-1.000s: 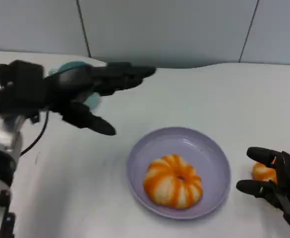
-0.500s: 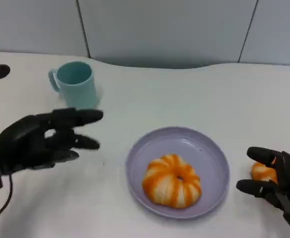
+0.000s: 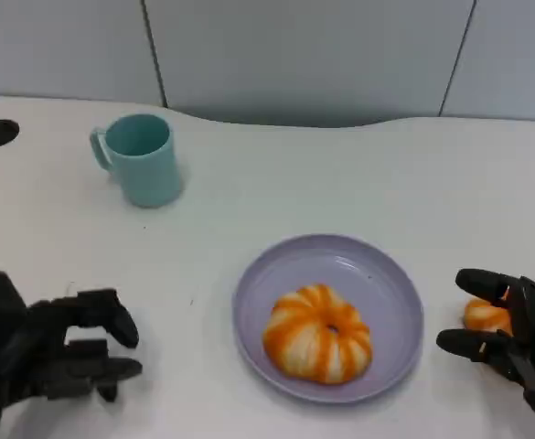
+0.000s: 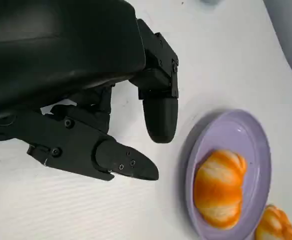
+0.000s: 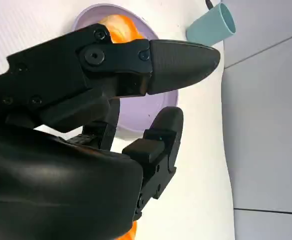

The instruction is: Grasp the bread from the table and place it into the plate.

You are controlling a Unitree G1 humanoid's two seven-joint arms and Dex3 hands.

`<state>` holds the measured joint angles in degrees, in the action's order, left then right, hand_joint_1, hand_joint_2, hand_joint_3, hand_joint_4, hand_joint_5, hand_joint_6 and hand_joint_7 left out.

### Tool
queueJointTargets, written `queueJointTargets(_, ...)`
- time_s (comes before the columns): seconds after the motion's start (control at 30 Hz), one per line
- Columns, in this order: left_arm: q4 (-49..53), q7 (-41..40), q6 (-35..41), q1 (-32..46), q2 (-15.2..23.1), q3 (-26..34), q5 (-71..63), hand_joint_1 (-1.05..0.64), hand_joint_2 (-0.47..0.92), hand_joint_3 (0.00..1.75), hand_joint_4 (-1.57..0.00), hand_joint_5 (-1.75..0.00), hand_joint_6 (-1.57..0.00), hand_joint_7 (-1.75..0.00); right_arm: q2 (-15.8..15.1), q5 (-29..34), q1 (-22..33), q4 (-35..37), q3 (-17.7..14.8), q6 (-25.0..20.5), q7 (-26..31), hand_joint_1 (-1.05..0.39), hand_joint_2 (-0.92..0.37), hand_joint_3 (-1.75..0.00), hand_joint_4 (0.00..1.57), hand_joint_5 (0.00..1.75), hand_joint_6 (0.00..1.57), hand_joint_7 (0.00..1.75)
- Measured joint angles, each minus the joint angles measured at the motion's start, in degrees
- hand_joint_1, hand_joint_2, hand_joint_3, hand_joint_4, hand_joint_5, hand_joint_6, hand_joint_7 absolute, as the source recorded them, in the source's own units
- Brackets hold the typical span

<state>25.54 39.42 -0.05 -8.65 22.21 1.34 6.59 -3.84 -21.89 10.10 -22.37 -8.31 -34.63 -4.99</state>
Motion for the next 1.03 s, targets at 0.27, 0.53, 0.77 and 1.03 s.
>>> queueJointTargets(0.27, -7.3, -9.1, 1.2, 4.9, -2.0, -1.3, -4.1, -0.32, 0.89, 0.04, -0.81, -1.75, -0.58, -1.75, -0.1, 0.0, -1.2, 1.5, -0.8, 0.1, 0.1, -0.34, -0.92, -0.46, 0.47, 1.01, 0.46, 0.72)
queueJointTargets(0.53, -7.8, -10.1, 4.8, 3.2, -2.0, -2.7, -4.8, -0.35, 0.88, 0.04, -0.8, -1.75, -0.58, -1.75, -1.1, 0.2, -1.4, 2.1, -0.9, 0.7, -0.4, -0.33, -0.92, -0.44, 0.5, 1.02, 0.47, 0.71)
queueJointTargets(0.77, -3.8, -10.1, 3.8, -0.2, -1.9, -3.7, -6.0, -0.32, 0.87, 0.03, -0.77, -1.75, -0.58, -1.75, -1.3, 0.1, -3.1, 6.0, -1.7, 2.0, -1.9, -0.32, -0.92, -0.45, 0.49, 1.02, 0.47, 0.71)
queueJointTargets(1.03, -1.7, -10.0, 2.0, -1.0, -2.2, -3.6, -4.9, -0.32, 0.87, 0.03, -0.77, -1.75, -0.58, -1.75, -1.3, 0.1, -3.4, 6.8, -1.8, 2.7, -2.2, -0.32, -0.92, -0.45, 0.49, 1.02, 0.47, 0.72)
